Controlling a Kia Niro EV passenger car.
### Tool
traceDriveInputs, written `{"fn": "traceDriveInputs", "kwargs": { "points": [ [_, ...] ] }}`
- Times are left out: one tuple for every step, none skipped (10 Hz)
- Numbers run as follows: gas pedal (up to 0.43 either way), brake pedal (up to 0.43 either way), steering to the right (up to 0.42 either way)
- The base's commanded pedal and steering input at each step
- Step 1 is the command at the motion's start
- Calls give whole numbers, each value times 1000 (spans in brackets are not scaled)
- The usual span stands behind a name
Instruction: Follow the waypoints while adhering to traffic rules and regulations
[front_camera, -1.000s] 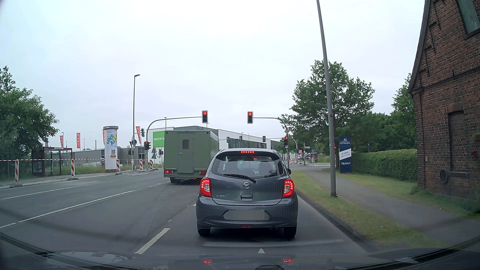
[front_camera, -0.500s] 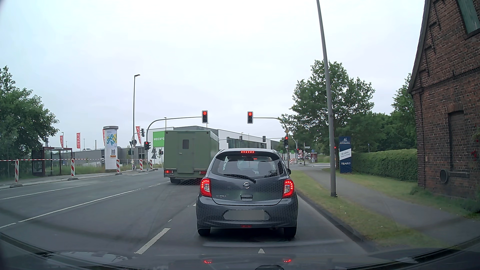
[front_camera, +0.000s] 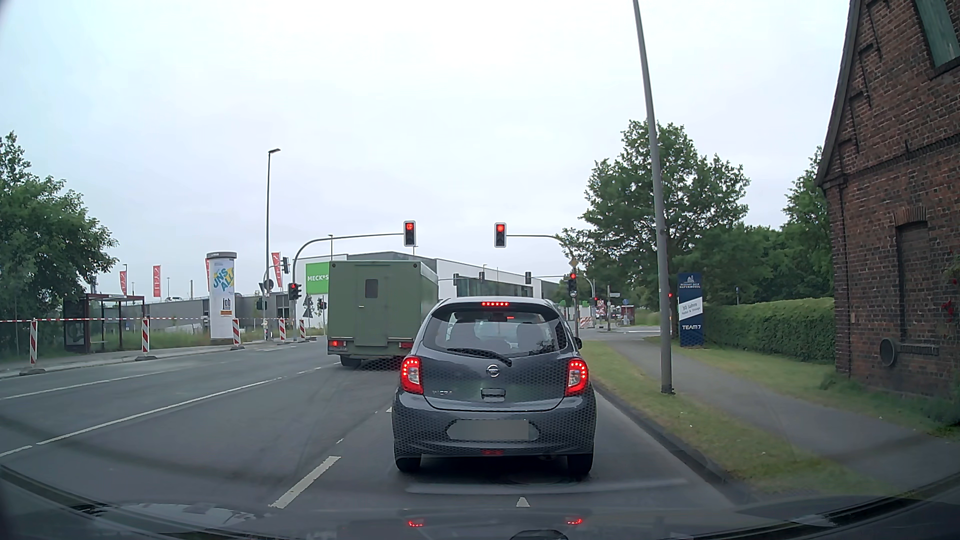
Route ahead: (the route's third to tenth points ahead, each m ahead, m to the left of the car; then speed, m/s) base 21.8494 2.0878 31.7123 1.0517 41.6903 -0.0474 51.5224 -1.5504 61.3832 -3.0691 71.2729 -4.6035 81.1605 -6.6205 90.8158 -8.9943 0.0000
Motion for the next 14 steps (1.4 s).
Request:
{"fn": "traceDriveInputs", "kwargs": {
  "points": [
    [0,0,-2],
    [0,0,-2],
    [0,0,-2],
    [0,0,-2],
    [0,0,-2],
    [0,0,-2],
    [0,0,-2],
    [0,0,-2],
    [0,0,-2],
    [0,0,-2],
    [0,0,-2],
    [0,0,-2],
    [0,0,-2],
    [0,0,-2]
  ]
}}
